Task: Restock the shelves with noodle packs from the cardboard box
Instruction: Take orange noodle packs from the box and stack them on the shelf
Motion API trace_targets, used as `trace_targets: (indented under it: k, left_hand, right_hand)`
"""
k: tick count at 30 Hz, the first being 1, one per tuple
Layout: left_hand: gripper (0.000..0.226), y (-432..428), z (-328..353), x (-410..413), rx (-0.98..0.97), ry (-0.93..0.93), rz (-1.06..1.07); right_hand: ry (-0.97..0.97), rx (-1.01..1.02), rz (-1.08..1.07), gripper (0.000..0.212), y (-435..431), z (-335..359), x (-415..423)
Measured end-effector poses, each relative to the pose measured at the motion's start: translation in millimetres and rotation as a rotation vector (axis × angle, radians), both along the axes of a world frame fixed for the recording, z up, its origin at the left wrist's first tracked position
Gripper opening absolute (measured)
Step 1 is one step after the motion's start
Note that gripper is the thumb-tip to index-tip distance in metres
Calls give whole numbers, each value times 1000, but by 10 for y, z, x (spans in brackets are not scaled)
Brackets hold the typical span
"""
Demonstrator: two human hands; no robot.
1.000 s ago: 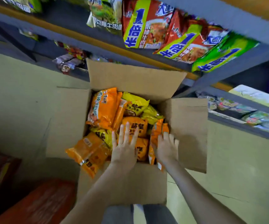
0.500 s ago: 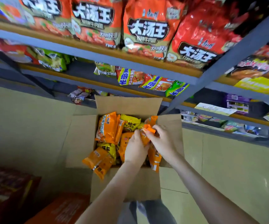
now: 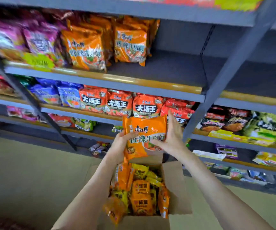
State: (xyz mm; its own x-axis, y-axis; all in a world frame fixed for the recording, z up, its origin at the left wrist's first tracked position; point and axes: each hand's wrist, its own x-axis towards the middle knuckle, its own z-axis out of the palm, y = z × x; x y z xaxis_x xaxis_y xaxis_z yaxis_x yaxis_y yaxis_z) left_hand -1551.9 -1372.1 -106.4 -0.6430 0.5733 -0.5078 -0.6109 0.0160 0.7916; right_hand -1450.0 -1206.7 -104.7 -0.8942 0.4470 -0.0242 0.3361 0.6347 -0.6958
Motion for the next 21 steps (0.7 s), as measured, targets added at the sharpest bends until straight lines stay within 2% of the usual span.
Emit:
trace_targets:
  k: [2,3,5,11,17,21]
  left_hand:
    - [38,-5,218,-56,38,41,-47]
    - [40,-2,317,-88,52,67,-50]
    - [38,4,503,-142,75,114,-41]
    - [27,-37,1048,-375,132,238,-20]
    - [28,-59,1518,-664,153,510,-52]
    - [21,2,1665,-843,104,687,-14]
  right_hand:
    - [-21,513,200,130,-94,219,-46]
    - [-25,671,272,131,-143,313,-81]
    - [-24,827,323,132,-217,440,-175]
    - [102,943,239,126,-302,846,-477]
    - [299,1015,181,125,-261,1236,-841]
    - [321,1054,156,122,-163,1368,-1057]
